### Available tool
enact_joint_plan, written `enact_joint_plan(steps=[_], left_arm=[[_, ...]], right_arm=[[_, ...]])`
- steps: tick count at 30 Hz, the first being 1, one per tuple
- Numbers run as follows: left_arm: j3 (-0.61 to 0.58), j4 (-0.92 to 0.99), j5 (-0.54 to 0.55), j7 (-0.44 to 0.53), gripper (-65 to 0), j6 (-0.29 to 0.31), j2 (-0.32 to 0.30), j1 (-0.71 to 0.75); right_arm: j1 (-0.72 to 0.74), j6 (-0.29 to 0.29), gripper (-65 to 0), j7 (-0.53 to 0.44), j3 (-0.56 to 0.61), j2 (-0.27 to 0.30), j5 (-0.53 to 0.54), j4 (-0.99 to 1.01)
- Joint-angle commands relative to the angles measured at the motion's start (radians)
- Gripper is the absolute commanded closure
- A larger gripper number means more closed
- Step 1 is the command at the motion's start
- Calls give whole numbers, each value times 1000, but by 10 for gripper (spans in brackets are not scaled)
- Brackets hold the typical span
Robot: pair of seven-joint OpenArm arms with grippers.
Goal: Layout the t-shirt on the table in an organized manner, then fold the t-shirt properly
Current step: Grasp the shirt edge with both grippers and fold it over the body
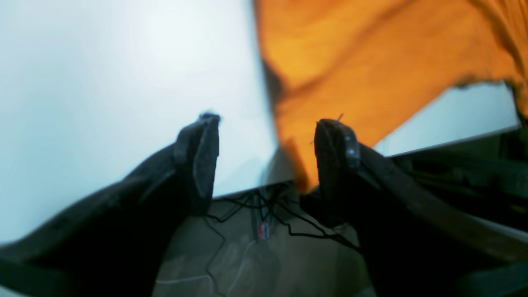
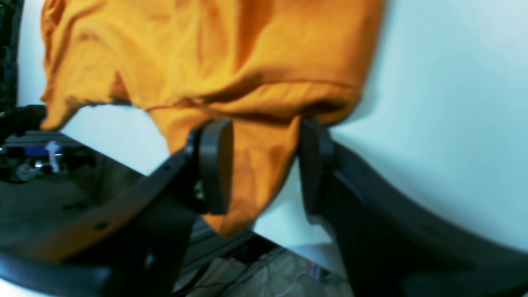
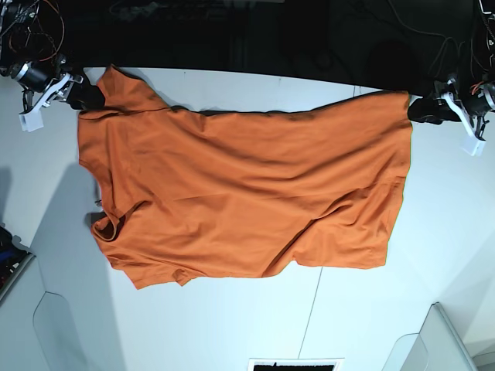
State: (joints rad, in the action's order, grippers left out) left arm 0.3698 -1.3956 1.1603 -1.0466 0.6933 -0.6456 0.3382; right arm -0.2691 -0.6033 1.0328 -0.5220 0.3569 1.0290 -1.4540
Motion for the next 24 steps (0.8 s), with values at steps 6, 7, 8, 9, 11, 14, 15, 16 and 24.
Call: enact_joint_plan(steps=[6,7,8,9,11,14,15,16,24], left_arm=[[-92,-23,-109,101,-396,5,-11,-3],[-92,-24,-121,100,-396,5,-7,-3],[-92,-23,-134,97,-396,5,-5,-3],[-92,-23,-146,91,-395,5,-4,-3],[-94,-23,-156,66,-395,5,-3,-2],[-105,-23,-156,54,-394,5,-3,-3],[-110,-23,-156,54,-394,5,-3,-2],[-115,-24,-154,55,-394,5,-3,-2],[-177,-24,-155,65,-97,5,-3,-3]], right_arm=[[-6,0,-269,71,1,-5,-7,-13],[-6,0,-269,72,1,-7,-7,-13],[-6,0,-269,71,1,-8,-6,-13],[-6,-3,-269,71,2,-10,0,-14],[-6,-5,-269,71,5,-11,5,-14],[-6,-5,-215,77,23,-11,5,-14],[-6,-4,-178,80,35,-11,5,-14],[-6,-3,-147,80,51,-11,4,-14],[-5,-3,0,63,122,-11,0,-14]])
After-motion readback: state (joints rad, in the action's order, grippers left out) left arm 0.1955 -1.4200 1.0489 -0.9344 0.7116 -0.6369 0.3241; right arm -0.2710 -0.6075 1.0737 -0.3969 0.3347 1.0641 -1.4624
